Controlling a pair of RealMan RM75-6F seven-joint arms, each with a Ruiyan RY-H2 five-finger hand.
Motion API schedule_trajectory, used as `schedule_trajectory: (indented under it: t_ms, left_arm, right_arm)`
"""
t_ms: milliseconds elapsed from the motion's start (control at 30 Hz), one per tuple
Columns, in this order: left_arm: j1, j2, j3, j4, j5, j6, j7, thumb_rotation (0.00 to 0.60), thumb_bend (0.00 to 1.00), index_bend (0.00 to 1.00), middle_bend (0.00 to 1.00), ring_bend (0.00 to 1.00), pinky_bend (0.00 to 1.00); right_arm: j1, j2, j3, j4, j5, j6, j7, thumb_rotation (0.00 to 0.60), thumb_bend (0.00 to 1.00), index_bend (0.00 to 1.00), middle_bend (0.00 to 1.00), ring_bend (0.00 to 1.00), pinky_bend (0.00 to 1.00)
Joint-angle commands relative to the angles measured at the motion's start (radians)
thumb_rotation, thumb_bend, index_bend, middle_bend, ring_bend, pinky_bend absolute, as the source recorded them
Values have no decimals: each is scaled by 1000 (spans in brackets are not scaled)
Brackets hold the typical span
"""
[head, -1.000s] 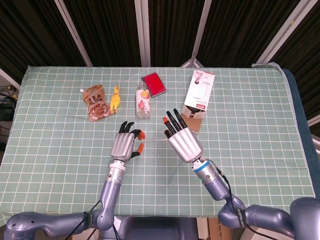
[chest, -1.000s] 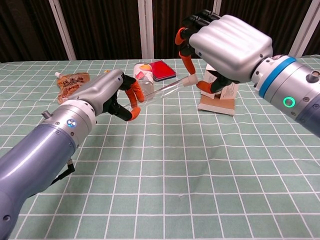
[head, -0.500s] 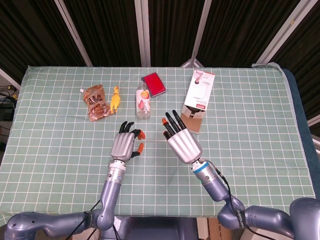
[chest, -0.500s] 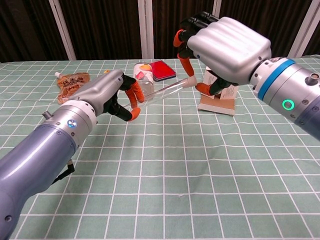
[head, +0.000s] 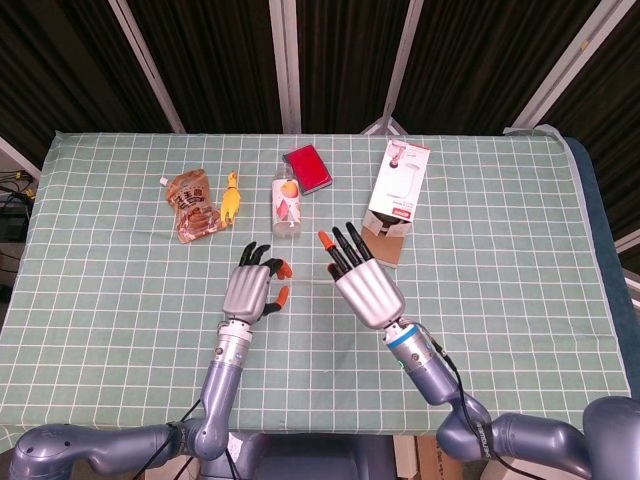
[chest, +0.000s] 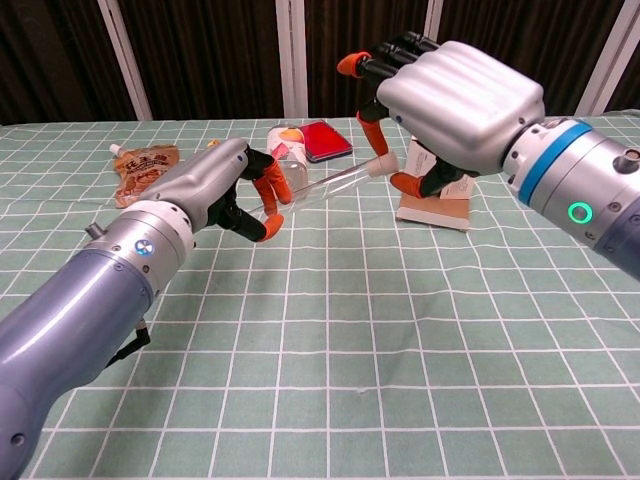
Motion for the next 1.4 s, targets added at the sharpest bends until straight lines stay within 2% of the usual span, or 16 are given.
schedule_trajectory:
  t_ms: [33,767,1167,1400]
  left_arm:
    - [2,0,2,1,4,1,-7,600,720,492,498,128,18]
    - [27,25,13,19,33,6,-69,600,789,499,502,135,50]
    - [43,61,46,21,42,-11,-51,600,791,500,502,135,52]
    - [59,64,68,38,44,-14,-60,600,791,500,502,135,52]
  right_arm:
    - [-3,1,1,-6,6,-1,-5,600,360,0,6,0,0]
    - [-32,28,11,-12,47,14,2,600,360,0,0,0,0]
    - [-46,59,36,-22,71,33,29,600,360,0,0,0,0]
    - [-60,77,33,-28,75,42,46,600,360,0,0,0,0]
